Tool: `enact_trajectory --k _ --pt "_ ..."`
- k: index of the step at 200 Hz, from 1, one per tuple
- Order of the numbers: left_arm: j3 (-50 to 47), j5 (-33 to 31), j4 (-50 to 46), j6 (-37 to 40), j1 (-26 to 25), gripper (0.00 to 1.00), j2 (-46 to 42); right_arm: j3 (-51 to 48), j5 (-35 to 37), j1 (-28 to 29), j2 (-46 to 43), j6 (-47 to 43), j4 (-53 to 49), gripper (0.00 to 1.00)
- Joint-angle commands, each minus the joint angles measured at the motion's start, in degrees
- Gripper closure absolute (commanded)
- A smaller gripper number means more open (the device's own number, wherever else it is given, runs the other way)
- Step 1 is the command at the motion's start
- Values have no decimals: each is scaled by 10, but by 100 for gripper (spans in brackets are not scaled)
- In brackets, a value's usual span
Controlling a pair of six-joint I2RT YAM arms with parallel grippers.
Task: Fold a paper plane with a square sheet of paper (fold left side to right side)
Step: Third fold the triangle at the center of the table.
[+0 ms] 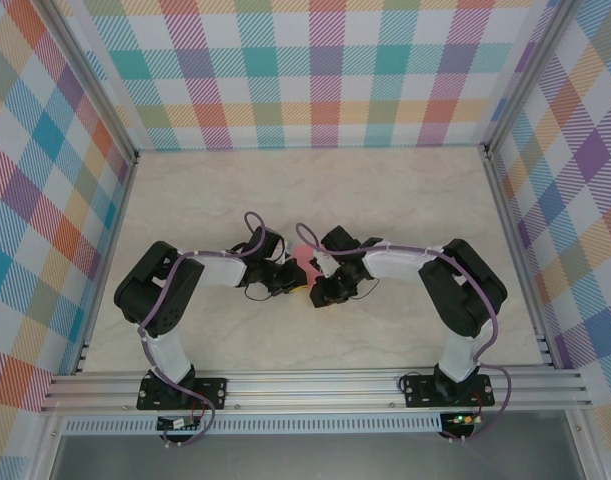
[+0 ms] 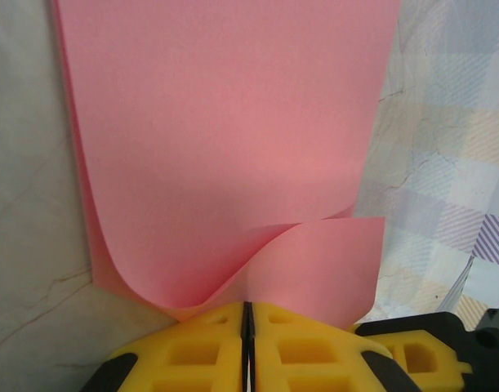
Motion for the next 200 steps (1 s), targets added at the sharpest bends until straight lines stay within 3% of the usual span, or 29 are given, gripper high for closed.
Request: enact_trajectory --k 1,105,153,200 --pt "-1 -24 -38 11 -6 90 10 -22 -23 -11 3 17 14 77" --pt "3 -30 -45 16 -6 90 14 -95 -35 -39 -48 30 18 81" --pt "5 -29 -45 15 -6 90 10 -57 -61 -29 -100 45 3 84" --pt "5 -27 -45 14 -6 90 7 -18 -22 -24 -50 96 17 92"
